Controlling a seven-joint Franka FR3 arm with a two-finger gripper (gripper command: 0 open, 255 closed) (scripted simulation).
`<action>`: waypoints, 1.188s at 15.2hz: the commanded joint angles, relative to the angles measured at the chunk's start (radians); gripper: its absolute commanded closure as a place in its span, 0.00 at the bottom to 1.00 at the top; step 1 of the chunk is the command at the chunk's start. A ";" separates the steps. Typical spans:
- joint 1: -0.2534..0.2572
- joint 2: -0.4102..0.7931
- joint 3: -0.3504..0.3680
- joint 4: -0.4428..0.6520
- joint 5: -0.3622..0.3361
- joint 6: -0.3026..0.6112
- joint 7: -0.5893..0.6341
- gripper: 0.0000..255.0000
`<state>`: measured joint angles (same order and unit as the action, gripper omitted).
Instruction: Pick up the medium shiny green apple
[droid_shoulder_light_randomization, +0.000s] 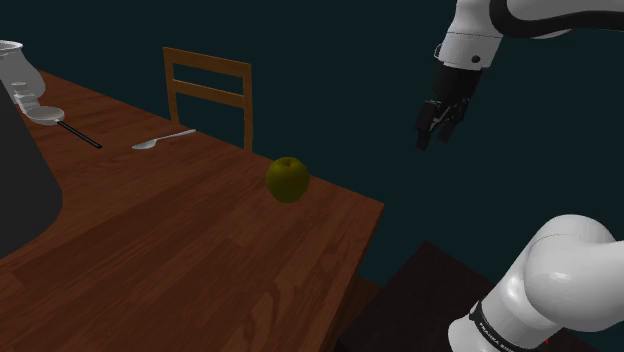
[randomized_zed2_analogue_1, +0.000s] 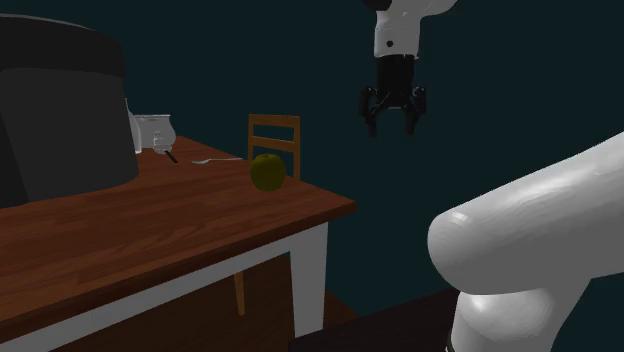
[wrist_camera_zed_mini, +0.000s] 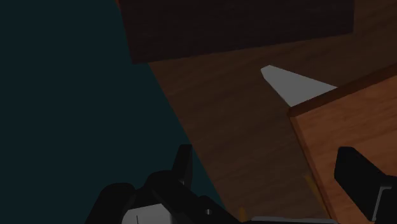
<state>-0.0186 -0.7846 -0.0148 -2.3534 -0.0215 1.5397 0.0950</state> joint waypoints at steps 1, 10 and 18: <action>0.000 0.000 0.000 0.000 0.000 0.000 0.000 0.00; 0.051 0.231 0.170 0.153 0.043 0.108 0.157 0.00; 0.074 0.479 0.314 0.364 0.000 0.157 0.307 0.00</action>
<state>0.0506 -0.3350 0.2783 -2.0169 -0.0140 1.6951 0.3769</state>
